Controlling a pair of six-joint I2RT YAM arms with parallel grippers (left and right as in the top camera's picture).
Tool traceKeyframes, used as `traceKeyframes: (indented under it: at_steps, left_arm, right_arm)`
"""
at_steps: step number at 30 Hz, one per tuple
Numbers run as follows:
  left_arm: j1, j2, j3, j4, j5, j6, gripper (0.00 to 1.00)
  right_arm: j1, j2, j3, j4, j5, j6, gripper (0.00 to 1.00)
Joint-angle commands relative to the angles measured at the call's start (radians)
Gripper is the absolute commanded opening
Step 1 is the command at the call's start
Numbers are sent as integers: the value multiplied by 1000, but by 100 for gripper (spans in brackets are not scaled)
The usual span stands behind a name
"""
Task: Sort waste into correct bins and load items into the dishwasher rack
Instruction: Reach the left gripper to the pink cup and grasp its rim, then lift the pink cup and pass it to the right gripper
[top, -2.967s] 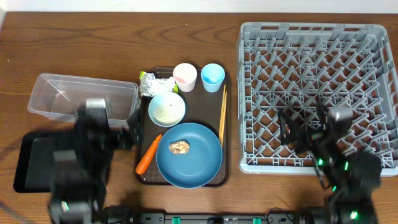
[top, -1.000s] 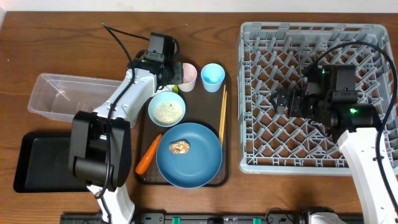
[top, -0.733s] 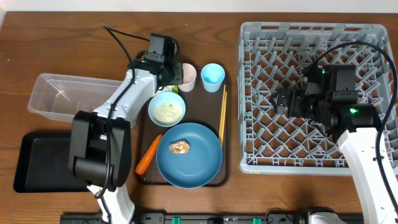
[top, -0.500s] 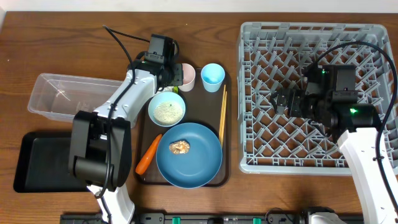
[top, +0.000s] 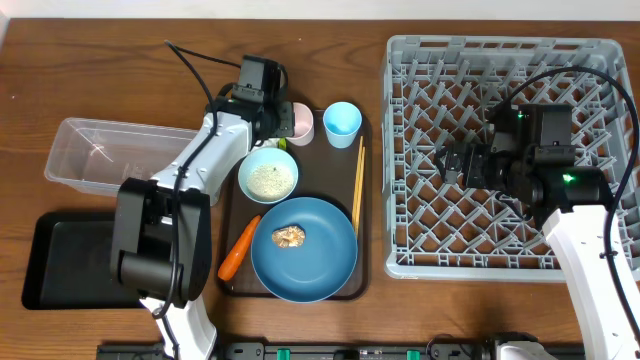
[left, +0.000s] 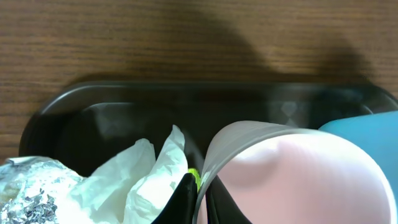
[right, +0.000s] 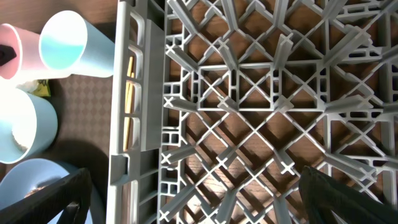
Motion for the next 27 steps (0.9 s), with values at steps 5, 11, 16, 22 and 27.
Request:
traceKeyframes:
  at_steps: [5,11,16,22,27]
  left_arm:
    - [-4,16,-23,-5,-1,6,6]
    - [-4,-106,-23,-73,11,6,6]
    - [-4,-203,-23,-117,46,6,6]
    - [19,-323,-23,-167,298,6,6]
    - [55,-435,-23,-169,619,6,6]
  right_arm:
    - [-6,-5,21,-1,2,11,99]
    - [-6,-5,21,3,2,11,99]
    - [-6,-5,21,8,2,11,99]
    - [-6,-5,21,21,-29,9,99]
    - [-6,-14,21,120,-484,-211,94]
